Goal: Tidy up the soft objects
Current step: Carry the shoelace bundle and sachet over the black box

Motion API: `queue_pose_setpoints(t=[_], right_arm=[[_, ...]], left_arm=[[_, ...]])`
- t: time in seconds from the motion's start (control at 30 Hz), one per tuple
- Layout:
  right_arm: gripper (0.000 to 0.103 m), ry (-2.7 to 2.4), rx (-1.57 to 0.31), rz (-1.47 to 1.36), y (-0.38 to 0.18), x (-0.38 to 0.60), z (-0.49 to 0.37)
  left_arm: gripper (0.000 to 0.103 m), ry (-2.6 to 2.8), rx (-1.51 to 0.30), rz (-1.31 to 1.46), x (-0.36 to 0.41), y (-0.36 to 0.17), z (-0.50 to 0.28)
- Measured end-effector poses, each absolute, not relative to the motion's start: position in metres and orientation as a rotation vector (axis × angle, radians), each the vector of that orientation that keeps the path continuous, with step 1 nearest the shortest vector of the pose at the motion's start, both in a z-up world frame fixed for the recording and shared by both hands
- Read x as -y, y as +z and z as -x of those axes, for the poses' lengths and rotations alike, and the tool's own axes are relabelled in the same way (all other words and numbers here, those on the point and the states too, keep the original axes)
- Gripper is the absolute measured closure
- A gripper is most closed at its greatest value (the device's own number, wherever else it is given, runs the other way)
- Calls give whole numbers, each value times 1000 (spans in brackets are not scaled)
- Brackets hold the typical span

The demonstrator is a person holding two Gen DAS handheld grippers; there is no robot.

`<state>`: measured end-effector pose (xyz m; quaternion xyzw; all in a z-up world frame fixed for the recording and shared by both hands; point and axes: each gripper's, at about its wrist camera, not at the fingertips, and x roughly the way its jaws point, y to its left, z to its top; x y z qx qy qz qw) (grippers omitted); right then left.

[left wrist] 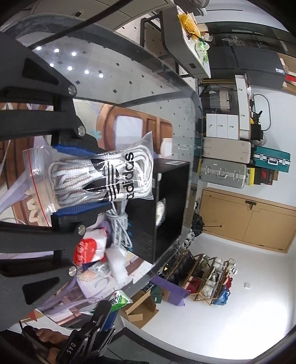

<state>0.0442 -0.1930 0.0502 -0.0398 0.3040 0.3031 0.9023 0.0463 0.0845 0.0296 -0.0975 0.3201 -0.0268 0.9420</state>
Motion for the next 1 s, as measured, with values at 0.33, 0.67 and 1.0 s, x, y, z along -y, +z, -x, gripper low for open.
queue_pose_setpoints(t=[0.33, 0.67, 1.0], right_arm=[[68, 652, -576, 112, 82, 175, -65], [68, 671, -555, 131, 99, 154, -87], [68, 668, -547, 126, 105, 141, -119]], left_arm=[[68, -92, -581, 179, -79, 58, -58], [68, -120, -559, 160, -76, 70, -76], [68, -137, -549, 146, -72, 78, -97]])
